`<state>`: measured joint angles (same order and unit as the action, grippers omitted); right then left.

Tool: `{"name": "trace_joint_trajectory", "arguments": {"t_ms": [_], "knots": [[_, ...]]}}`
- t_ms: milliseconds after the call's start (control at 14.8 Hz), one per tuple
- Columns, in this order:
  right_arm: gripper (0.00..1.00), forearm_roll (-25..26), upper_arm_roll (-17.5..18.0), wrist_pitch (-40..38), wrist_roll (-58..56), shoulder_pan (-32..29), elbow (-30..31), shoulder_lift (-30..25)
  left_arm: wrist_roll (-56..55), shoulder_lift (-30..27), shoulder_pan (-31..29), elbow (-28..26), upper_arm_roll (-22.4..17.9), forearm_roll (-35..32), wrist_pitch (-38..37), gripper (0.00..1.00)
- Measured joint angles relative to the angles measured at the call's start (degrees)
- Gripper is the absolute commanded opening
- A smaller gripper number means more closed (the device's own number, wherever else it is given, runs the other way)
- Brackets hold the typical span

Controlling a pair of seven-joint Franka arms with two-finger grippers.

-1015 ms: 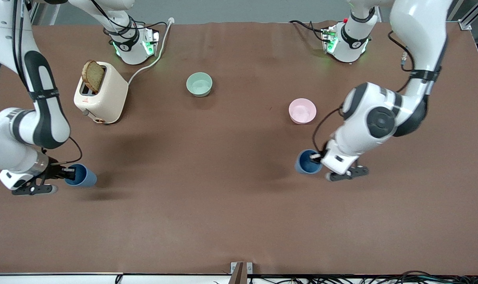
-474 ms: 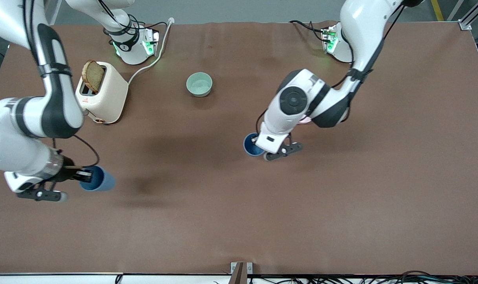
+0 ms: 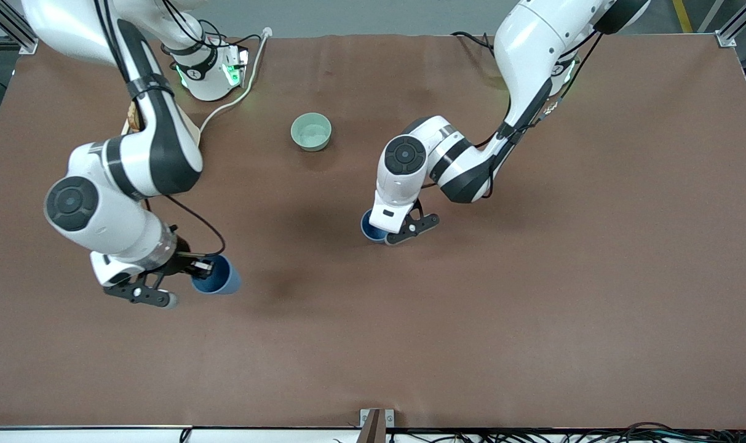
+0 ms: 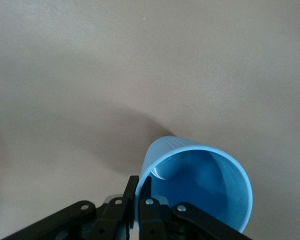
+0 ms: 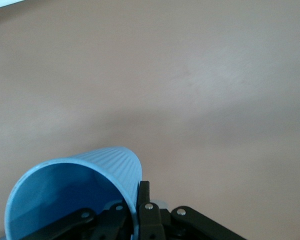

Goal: Stack blue cups with both arms

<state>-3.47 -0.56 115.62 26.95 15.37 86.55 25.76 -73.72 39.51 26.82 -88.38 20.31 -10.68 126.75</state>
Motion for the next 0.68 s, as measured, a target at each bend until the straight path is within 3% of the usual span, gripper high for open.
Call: {"name": "trace_joint_trajectory", "arguments": {"t_ms": [68,135,474,677], "knots": [[0.01,0.0,1.57,0.06,1.66,0.09,0.0,0.0,-0.04,0.39,-0.01,0.07,-0.08,0.0,0.55,0.75],[0.01,0.0,2.99,0.09,3.12,0.19,0.0,0.0,-0.04,0.67,-0.02,0.17,-0.17,0.0,0.83,1.0],[0.01,0.0,5.61,0.08,10.69,3.66,0.0,0.0,-0.03,-0.48,-0.79,3.54,-0.43,-0.44,0.81,1.0],[0.01,0.01,5.81,0.08,15.93,7.86,0.0,0.01,4.24,-6.56,-4.2,6.4,-1.13,-1.02,-5.12,1.0]]}}
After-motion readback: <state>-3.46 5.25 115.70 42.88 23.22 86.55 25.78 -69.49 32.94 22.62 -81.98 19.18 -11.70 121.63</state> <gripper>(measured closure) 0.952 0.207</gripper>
